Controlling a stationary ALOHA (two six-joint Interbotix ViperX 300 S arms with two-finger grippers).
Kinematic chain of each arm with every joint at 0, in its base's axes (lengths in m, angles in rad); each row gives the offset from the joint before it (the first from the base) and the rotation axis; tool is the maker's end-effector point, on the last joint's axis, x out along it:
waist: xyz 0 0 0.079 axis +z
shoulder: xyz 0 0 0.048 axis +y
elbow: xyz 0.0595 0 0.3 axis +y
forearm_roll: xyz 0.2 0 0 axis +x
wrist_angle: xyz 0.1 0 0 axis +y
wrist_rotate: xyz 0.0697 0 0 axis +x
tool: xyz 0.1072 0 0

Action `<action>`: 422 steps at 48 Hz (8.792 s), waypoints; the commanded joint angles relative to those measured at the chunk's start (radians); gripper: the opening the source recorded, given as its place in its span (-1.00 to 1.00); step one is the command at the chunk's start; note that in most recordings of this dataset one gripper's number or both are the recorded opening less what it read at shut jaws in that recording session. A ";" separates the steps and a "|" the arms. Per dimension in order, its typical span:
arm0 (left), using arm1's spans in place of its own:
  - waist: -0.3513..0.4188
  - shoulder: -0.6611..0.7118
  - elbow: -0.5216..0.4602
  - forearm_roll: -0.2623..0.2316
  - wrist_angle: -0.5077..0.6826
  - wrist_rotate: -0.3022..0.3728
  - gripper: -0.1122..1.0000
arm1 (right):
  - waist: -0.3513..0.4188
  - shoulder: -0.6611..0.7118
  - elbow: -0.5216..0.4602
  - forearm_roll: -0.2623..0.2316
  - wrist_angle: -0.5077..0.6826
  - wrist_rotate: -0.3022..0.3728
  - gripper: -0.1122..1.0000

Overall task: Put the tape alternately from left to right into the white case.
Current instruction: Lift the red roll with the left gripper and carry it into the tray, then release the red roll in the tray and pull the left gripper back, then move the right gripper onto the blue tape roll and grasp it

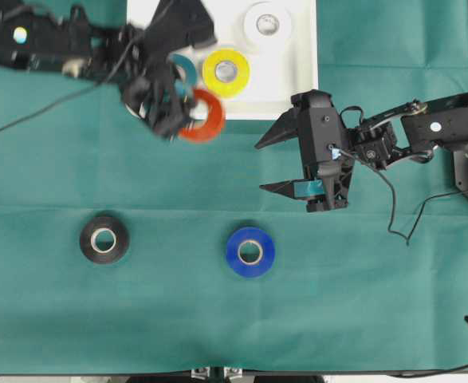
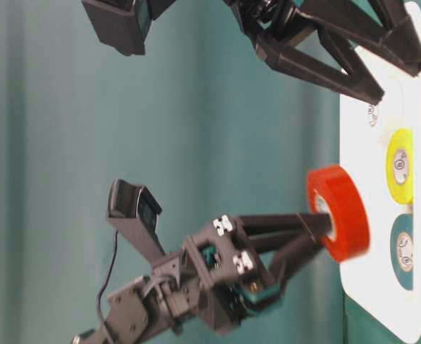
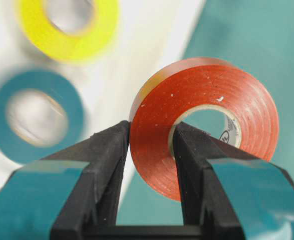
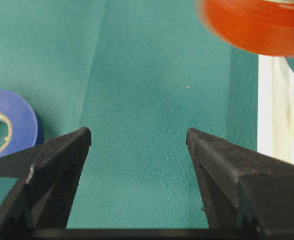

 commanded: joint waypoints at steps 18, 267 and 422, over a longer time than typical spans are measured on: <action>0.183 0.144 -0.175 0.002 -0.038 0.173 -0.87 | 0.003 -0.018 -0.017 -0.003 -0.011 0.002 0.67; -0.291 -0.051 0.153 -0.003 -0.164 0.364 0.86 | 0.091 -0.009 -0.049 0.011 0.014 0.015 0.67; -0.288 -0.051 0.156 -0.005 -0.164 0.364 0.86 | 0.261 0.252 -0.275 0.015 0.255 0.227 -0.25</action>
